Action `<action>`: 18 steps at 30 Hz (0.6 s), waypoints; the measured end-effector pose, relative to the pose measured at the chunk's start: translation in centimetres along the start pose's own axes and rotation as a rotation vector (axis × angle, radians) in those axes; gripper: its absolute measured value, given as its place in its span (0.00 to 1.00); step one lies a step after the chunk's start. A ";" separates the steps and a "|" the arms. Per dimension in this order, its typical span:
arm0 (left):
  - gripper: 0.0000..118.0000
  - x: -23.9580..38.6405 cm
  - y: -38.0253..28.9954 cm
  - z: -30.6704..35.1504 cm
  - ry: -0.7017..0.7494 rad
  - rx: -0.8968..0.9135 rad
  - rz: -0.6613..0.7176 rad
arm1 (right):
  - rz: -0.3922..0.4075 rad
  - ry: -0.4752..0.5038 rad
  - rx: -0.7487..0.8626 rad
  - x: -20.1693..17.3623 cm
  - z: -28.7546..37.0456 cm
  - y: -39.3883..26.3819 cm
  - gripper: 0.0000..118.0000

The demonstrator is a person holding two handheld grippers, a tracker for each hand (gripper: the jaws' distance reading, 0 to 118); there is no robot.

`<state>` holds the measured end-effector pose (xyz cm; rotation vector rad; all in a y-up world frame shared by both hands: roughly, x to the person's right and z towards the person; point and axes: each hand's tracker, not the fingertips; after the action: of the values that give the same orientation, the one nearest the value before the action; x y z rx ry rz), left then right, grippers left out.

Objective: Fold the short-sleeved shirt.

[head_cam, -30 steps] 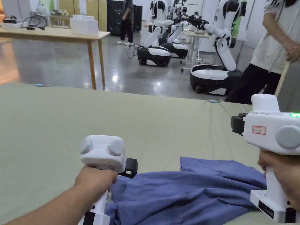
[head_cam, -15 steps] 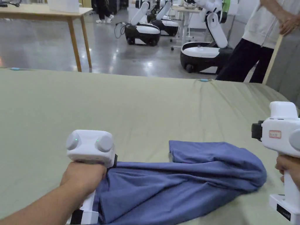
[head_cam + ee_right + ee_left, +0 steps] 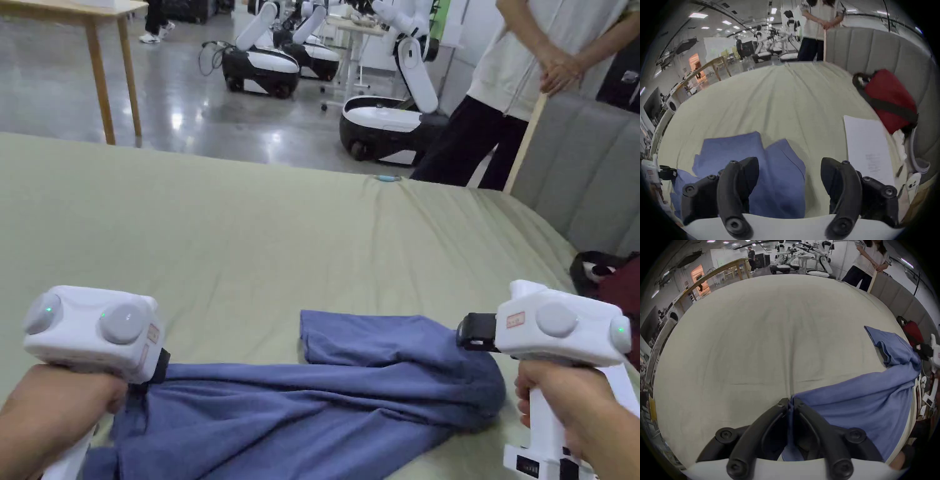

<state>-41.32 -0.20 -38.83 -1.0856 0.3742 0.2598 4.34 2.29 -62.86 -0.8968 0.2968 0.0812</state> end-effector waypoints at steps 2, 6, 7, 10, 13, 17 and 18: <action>0.04 -0.3 0.1 -0.2 -0.016 -0.006 0.003 | 0.003 0.006 -0.019 0.4 -1.4 -0.7 0.71; 0.04 -0.2 0.1 -0.1 -0.031 -0.012 -0.007 | -0.023 0.154 -0.043 0.2 -1.8 -1.5 0.08; 0.04 0.0 0.0 0.0 -0.030 -0.011 -0.008 | 0.012 0.132 -0.039 -0.4 -1.4 -1.5 0.08; 0.04 0.3 -0.4 0.5 -0.017 0.004 -0.011 | 0.101 0.092 -0.015 -1.7 0.2 -1.3 0.07; 0.03 -0.2 -0.3 1.8 -0.033 0.050 0.028 | 0.086 0.088 0.057 -2.0 2.5 -0.5 0.07; 0.02 -1.1 0.7 6.0 -0.041 0.142 0.053 | 0.120 0.082 0.149 -3.4 8.8 1.3 0.07; 0.02 -1.4 1.0 7.6 -0.028 0.176 0.050 | 0.119 0.097 0.170 -3.6 10.5 1.9 0.07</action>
<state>-41.69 7.06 -35.91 -0.9000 0.3918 0.2809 2.81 11.82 -57.09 -0.7154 0.4413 0.1205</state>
